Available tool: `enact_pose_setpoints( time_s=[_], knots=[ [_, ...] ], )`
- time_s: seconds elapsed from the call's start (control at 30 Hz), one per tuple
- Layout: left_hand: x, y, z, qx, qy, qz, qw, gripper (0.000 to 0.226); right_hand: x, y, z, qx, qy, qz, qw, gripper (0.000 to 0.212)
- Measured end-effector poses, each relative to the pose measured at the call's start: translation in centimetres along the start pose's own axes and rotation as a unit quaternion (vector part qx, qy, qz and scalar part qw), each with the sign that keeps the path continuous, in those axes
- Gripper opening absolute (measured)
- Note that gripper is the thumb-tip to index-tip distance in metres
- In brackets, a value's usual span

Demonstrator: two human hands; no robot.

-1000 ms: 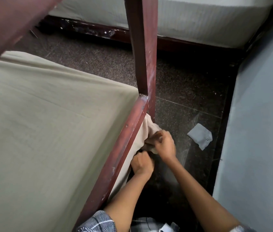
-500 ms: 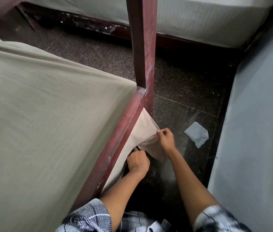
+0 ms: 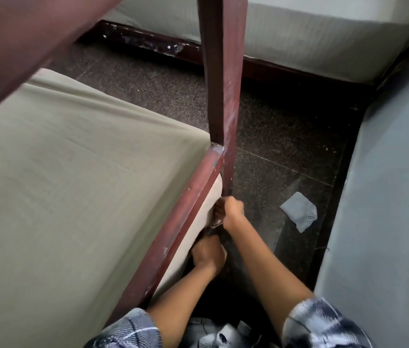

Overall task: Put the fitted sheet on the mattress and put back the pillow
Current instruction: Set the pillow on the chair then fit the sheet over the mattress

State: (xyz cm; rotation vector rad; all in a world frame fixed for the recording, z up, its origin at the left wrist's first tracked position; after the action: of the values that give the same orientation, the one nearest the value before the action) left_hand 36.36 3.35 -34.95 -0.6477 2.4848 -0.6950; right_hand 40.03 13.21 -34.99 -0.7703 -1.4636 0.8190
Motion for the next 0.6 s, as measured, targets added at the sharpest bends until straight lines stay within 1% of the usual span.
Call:
enact_pose_setpoints(
  time_s=[0.03,0.07,0.1,0.2,0.3,0.37,0.43,0.5,0.6],
  knots=[
    [0.2,0.0,0.1,-0.003,-0.003,0.002,1.0,0.033,-0.4,-0.4,0.4,0.056,0.08,0.016,0.995,0.027],
    [0.5,0.0,0.3,0.001,-0.007,0.005,1.0,0.035,-0.8,-0.7,0.7,0.1,0.123,0.02,0.987,0.029],
    [0.7,0.0,0.6,0.012,-0.009,0.006,1.0,0.036,-1.1,-0.4,1.3,0.124,0.148,0.022,0.981,0.029],
    [2.1,-0.3,0.9,0.047,-0.02,0.004,0.999,0.03,-1.7,0.3,2.7,0.136,0.191,0.045,0.971,0.028],
    [3.0,-0.5,1.2,0.036,-0.047,0.038,0.998,0.024,-2.1,1.7,3.2,0.119,0.214,0.064,0.967,0.031],
    [3.1,-0.4,1.3,0.029,-0.048,0.064,0.996,0.027,-2.3,2.2,3.2,0.125,0.236,0.082,0.96,0.032],
    [3.2,-0.3,1.4,0.026,-0.065,0.071,0.995,0.034,-2.0,2.0,3.2,0.135,0.24,0.092,0.957,0.032],
    [3.5,-0.1,1.3,0.032,-0.082,0.085,0.992,0.043,-1.0,1.9,3.5,0.15,0.216,0.097,0.96,0.034],
    [3.7,-0.1,1.0,0.058,-0.095,0.087,0.99,0.036,0.2,1.9,3.7,0.159,0.147,0.086,0.972,0.033]
  ],
)
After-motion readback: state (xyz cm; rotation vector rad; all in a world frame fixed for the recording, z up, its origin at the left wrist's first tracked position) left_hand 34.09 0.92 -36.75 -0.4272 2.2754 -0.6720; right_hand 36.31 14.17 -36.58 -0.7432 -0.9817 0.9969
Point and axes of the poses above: each hand's wrist, its own y-axis towards the middle knuckle, its own z-axis out of the palm, x = y × z, the point moved 3 cm from there along y, towards the middle knuckle, and after that the axes turned 12 degrees about -y, right-handed, at the moved point
